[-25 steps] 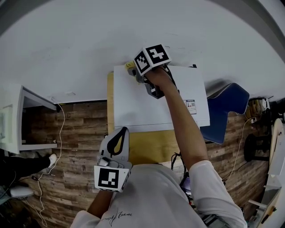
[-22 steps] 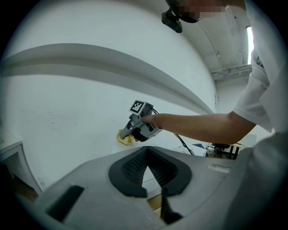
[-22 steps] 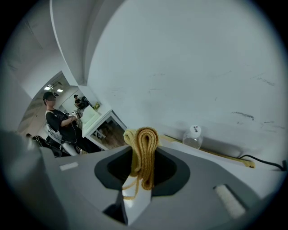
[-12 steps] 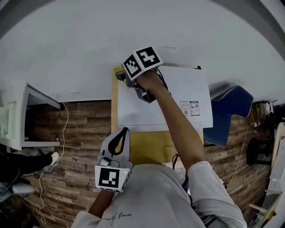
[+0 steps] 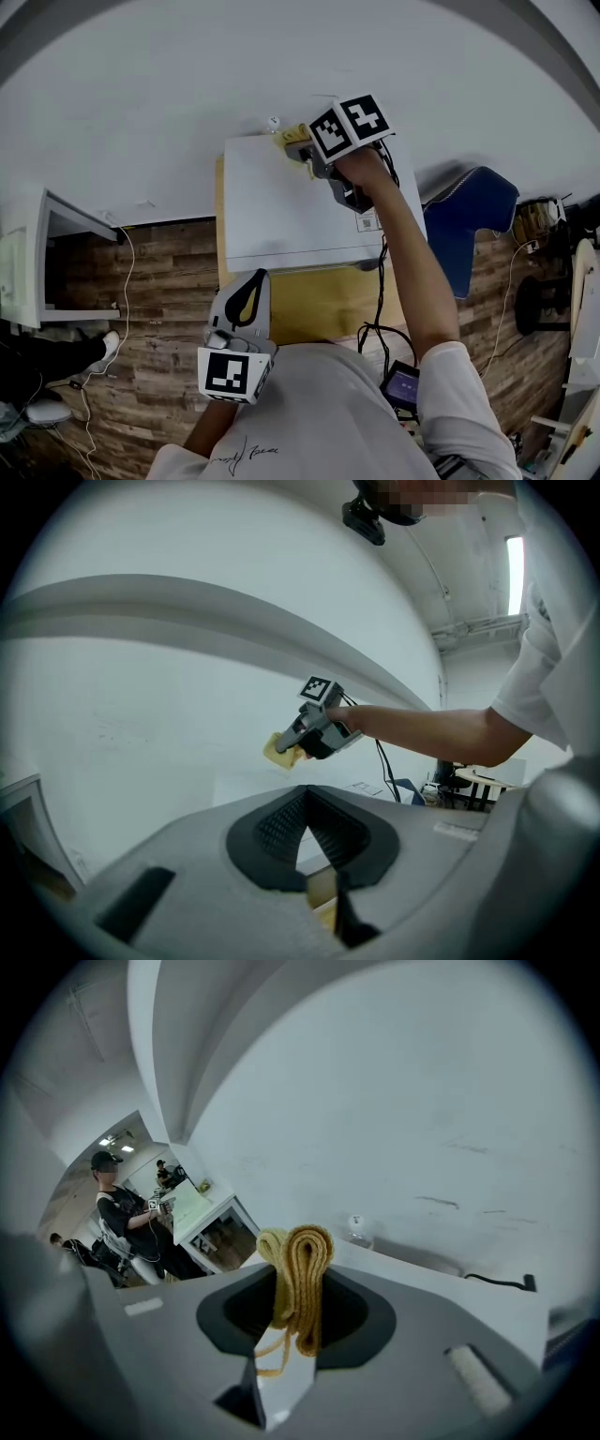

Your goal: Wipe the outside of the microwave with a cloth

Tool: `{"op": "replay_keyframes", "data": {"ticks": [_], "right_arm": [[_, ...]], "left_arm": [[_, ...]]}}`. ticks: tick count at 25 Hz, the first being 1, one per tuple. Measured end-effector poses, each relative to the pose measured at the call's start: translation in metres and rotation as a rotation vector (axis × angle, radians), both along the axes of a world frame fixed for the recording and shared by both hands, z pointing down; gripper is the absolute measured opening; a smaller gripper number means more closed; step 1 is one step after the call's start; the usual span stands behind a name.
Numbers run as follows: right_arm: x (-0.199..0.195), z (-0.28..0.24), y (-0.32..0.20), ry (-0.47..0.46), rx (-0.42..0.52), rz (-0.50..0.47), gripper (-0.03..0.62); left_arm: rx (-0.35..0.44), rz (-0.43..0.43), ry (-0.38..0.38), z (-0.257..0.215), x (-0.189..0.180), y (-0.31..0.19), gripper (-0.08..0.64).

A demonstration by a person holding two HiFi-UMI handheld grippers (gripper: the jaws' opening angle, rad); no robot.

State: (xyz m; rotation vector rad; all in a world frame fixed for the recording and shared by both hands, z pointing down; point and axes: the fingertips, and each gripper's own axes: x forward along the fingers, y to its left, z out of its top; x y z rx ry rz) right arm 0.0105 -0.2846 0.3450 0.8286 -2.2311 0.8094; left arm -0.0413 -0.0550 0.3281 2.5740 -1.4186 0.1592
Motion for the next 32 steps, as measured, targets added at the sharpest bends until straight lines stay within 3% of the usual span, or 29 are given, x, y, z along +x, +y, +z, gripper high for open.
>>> {"op": "replay_keyframes", "data": {"ticks": [9,16,28,32], "right_arm": [[0.144,-0.009,0.001,0.031,0.017,0.231,0.117],[0.224,-0.012,0.003,0.111,0.041,0.347,0.117],[0.289,0.041,0.0,0.418,0.004,0.396,0.116],[0.287,0.05,0.003,0.447,-0.019,0.39,0.115]], "left_arm": [[0.0,0.05,-0.012,0.001,0.018,0.01,-0.009],[-0.014,0.055,-0.03,0.005,0.021,0.019,-0.009],[-0.02,0.045,-0.037,0.004,0.015,0.015,-0.008],[-0.018,0.046,-0.028,0.002,0.013,0.011,-0.009]]}}
